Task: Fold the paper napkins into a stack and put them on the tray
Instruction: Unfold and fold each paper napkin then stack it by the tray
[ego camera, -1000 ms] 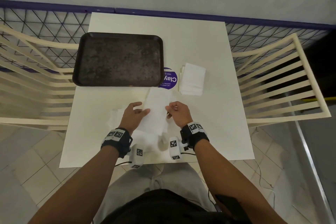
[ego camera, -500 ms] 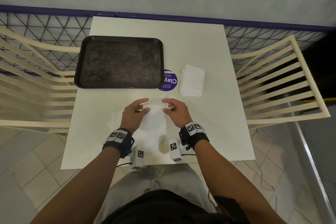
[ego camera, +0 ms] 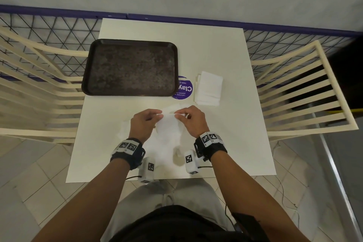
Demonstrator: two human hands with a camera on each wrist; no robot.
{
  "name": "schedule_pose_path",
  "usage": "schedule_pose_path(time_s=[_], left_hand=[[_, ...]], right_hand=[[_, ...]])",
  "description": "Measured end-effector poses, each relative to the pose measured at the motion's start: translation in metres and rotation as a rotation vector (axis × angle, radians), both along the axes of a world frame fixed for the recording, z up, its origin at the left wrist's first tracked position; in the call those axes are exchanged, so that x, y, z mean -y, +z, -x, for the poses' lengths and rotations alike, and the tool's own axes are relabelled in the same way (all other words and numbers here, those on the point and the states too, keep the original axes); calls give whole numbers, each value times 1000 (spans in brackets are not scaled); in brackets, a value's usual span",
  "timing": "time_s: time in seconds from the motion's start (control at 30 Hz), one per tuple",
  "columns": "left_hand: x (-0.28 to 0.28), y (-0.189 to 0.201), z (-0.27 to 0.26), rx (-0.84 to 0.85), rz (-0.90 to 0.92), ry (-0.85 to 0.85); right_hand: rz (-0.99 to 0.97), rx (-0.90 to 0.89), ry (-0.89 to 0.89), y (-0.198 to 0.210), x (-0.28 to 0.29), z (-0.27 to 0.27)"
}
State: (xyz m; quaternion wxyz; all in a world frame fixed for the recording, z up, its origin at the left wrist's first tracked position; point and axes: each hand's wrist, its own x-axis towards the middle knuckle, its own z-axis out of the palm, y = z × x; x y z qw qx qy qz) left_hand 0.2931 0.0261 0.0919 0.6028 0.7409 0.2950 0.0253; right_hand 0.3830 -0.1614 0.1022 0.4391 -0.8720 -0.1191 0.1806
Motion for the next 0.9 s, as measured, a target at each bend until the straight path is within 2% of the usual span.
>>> schedule_pose_path(time_s=[0.17,0.37,0.47,0.6,0.83,0.9], left_hand=[[1,1,0,-4,-122,-32],[5,6,-5,46,-306,-156],[3,6,-5,65,-316,-136],[-3,8,-5,11,-227,-54],[2,7,-15,-31,-206,-19],[4,8,-18,-27,-214,-16]], right_hand=[[93,32,-7,-1,-4,-2],[256,121,141,16,-26,-1],[209,73,135,19,-24,-6],[176,-21,43,10,-9,-16],[-32,-96,-51,11,-10,-17],[-65,-180,-92,10,-14,-16]])
